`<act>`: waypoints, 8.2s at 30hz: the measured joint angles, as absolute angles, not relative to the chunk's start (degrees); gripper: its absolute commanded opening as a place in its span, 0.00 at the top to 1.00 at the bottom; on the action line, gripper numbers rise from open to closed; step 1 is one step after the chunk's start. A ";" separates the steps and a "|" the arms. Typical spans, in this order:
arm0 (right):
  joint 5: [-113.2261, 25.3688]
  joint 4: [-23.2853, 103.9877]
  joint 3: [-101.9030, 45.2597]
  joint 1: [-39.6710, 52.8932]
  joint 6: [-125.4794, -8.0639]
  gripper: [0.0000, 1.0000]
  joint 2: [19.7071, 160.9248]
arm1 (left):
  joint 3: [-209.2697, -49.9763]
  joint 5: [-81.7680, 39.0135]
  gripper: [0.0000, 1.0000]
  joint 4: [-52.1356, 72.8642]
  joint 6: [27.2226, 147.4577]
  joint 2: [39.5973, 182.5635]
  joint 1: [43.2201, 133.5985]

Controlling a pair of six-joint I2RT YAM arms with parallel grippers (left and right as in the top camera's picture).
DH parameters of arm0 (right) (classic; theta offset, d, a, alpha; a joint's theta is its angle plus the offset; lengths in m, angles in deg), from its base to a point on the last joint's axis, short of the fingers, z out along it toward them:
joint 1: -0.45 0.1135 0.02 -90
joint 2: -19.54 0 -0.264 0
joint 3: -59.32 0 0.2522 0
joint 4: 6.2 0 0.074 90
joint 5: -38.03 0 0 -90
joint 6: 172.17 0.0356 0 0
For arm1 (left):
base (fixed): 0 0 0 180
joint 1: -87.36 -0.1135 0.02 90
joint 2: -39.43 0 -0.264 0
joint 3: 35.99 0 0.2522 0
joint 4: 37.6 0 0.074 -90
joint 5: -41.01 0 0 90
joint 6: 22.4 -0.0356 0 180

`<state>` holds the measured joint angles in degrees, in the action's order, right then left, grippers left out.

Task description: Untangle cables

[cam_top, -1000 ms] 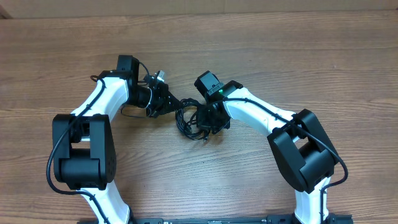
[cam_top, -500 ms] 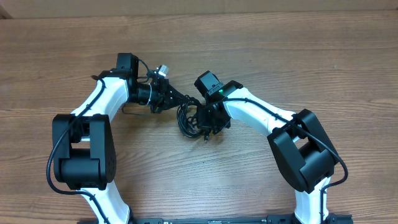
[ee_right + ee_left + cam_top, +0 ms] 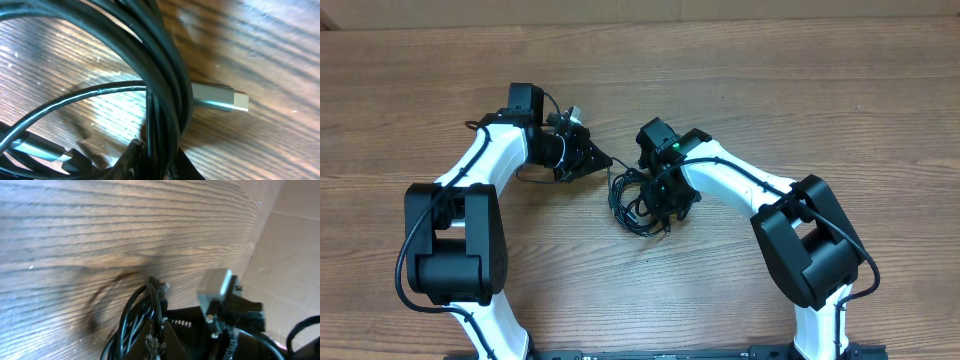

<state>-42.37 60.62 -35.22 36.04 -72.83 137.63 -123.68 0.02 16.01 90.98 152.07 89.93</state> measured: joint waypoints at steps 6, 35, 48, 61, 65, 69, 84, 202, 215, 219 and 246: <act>-43.42 60.30 -35.22 35.39 -74.29 0.80 137.63 | -123.83 -7.72 0.96 20.71 91.70 152.07 89.93; -36.66 61.45 -38.02 35.21 -74.66 0.00 137.63 | -133.03 -27.98 0.61 40.56 88.25 152.09 97.95; -28.81 63.12 -43.41 21.18 -73.15 0.00 137.12 | -132.66 -28.26 0.58 36.95 91.72 152.09 98.96; -29.47 63.09 -43.41 10.47 -73.20 0.00 137.08 | -131.74 -30.78 0.56 37.30 92.92 152.09 99.15; -29.49 63.12 -43.41 9.90 -73.18 0.00 137.08 | -131.72 -30.99 0.55 38.96 93.23 152.09 100.24; -29.49 63.09 -43.41 9.86 -73.18 0.00 137.08 | -131.63 -31.04 0.53 39.99 93.23 152.09 101.99; -29.49 63.09 -43.41 9.86 -73.18 0.00 137.08 | -131.63 -31.61 0.48 39.97 94.21 152.09 105.34; -28.01 59.20 -31.98 28.35 -59.71 0.80 136.75 | -121.16 -25.18 0.70 22.88 104.53 152.12 106.67; -27.94 59.14 -31.98 28.33 -59.69 0.79 136.75 | -122.41 -21.95 0.68 25.89 102.91 152.12 104.03; -27.94 59.12 -31.98 28.35 -59.69 0.79 136.75 | -122.50 -21.73 0.71 25.89 102.32 152.12 103.74; -27.98 59.16 -31.98 28.35 -59.69 0.80 136.75 | -122.56 -30.47 0.79 24.10 106.28 152.12 110.56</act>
<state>-27.98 59.16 -31.98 28.35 -59.69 136.75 -122.56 -30.47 24.10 106.28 152.12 110.56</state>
